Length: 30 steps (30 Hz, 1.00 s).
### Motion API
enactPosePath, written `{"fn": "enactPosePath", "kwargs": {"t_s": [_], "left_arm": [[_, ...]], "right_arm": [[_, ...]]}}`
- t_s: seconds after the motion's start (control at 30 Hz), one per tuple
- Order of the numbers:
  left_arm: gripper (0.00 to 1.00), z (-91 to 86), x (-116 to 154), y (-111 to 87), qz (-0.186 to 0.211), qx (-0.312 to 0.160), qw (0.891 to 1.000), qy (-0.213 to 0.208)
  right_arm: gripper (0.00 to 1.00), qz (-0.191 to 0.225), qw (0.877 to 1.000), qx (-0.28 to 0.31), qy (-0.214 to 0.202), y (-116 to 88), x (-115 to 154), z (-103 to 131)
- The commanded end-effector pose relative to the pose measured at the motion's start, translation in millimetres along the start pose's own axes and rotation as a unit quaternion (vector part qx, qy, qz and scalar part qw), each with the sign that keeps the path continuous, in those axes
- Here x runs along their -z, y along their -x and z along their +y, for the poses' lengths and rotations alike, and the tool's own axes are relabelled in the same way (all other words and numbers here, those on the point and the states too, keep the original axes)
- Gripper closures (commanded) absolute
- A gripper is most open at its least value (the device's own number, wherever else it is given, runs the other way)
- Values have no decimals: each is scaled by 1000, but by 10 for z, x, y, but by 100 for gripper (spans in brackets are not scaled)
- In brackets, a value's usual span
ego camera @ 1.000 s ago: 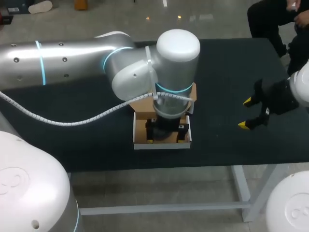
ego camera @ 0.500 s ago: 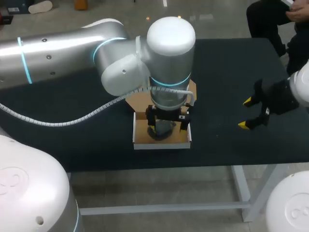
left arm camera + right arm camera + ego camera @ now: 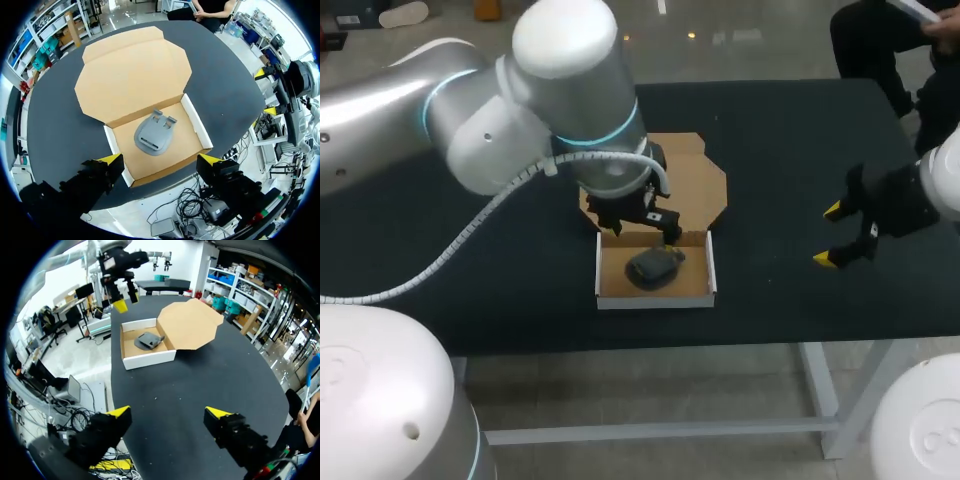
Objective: Assemble the packaging by folding the flat box into shape, placing the metal phone stand inside, and closing the box properly
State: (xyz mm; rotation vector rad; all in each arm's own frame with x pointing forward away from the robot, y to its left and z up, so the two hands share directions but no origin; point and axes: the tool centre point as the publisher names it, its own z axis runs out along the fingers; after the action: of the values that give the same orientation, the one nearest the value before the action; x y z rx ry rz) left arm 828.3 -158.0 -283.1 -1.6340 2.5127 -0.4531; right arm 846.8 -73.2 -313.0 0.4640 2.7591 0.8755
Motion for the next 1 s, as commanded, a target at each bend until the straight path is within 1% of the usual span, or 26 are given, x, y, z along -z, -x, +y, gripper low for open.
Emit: {"fn": "enactPosePath", "kwargs": {"t_s": [0.03, 0.13, 0.3, 0.37, 0.4, 0.7, 0.83, 1.0], "left_arm": [[0, 37, 119, 190, 50, -12, 999, -8], [0, -3, 162, 271, 64, -24, 998, -9], [0, -72, 186, 362, 71, -43, 996, -13], [0, -99, 198, 396, 84, -53, 995, -11], [0, -112, 206, 413, 83, -58, 995, -15], [0, -213, 336, 597, 119, -106, 987, -31], [0, -252, 385, 665, 123, -121, 984, -38], [0, -286, 437, 771, 142, -147, 978, -45]], "right_arm": [[0, 1, 1000, 0, 2, -1, 13, -9], [0, 1, 1000, 0, 2, -1, 13, -9], [0, 1, 1000, 0, 2, -1, 13, -9], [0, 1, 1000, 0, 2, -1, 13, -9], [0, 1, 1000, 0, 2, -1, 13, -9], [0, 1, 1000, 0, 2, -1, 13, -9], [0, 1, 1000, 0, 2, -1, 13, -9], [0, 1, 1000, 0, 2, -1, 13, -9]]}}
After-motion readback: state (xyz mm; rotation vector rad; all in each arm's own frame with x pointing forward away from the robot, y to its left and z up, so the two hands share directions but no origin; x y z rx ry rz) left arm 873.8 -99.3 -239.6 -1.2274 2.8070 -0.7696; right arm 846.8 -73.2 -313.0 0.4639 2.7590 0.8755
